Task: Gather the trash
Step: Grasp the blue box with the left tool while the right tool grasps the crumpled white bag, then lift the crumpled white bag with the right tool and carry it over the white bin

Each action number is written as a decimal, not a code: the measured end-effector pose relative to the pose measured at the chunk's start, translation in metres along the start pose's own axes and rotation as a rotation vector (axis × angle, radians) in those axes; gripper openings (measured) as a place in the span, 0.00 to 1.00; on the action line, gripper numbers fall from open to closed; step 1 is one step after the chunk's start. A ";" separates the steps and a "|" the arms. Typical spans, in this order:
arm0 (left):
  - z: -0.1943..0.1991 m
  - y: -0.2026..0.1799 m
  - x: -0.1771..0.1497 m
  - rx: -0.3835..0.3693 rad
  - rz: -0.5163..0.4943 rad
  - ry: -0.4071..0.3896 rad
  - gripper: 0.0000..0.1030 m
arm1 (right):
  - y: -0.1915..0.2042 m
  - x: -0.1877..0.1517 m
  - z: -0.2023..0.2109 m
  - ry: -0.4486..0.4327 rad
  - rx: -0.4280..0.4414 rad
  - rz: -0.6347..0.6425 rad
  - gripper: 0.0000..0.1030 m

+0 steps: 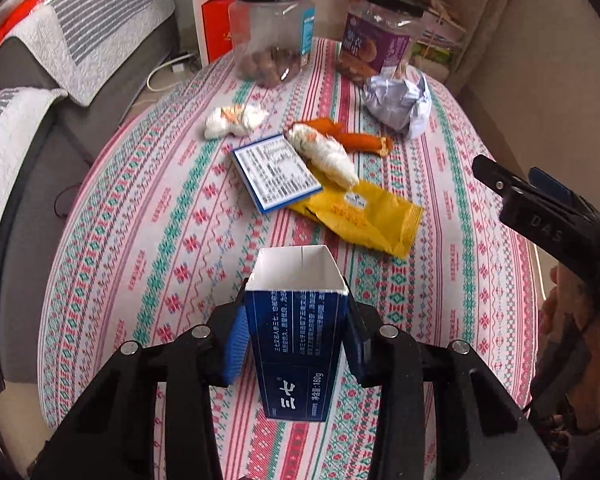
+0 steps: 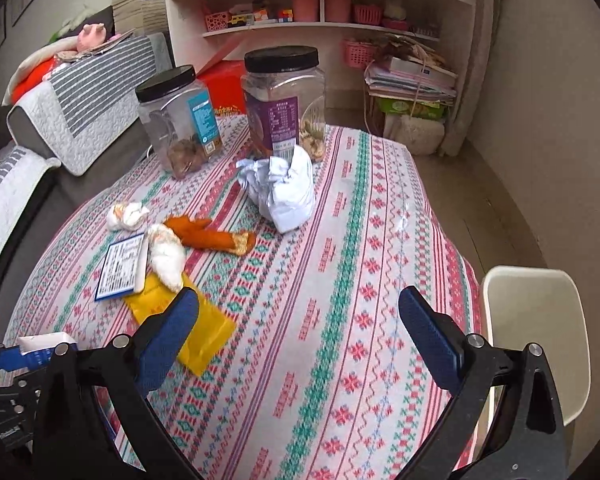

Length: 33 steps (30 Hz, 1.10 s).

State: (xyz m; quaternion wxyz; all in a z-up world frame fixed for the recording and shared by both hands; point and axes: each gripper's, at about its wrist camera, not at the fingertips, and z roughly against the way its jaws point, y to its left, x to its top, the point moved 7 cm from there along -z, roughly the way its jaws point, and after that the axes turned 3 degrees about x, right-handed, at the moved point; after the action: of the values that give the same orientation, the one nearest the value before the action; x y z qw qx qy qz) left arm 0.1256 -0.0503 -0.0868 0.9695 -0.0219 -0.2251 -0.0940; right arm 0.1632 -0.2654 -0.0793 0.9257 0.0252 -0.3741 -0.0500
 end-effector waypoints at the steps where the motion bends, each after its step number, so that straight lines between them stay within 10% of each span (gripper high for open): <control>1: 0.000 0.001 0.006 0.004 -0.002 -0.013 0.39 | 0.001 0.005 -0.011 0.001 0.009 -0.002 0.93; 19: 0.002 0.010 0.055 0.084 -0.068 -0.154 0.39 | -0.007 0.052 -0.132 0.003 0.003 -0.067 0.92; 25: -0.004 0.021 0.051 0.062 -0.016 -0.120 0.39 | -0.004 0.054 -0.137 0.017 0.052 -0.054 0.48; 33: -0.007 0.037 0.046 0.054 0.041 -0.105 0.39 | 0.023 0.042 -0.104 0.010 0.068 0.005 0.44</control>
State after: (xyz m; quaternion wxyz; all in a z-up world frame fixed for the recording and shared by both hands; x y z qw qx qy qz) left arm 0.1764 -0.0230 -0.0730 0.9583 -0.0051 -0.2778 -0.0667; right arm 0.2672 -0.2461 -0.1236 0.9262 0.0560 -0.3711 -0.0348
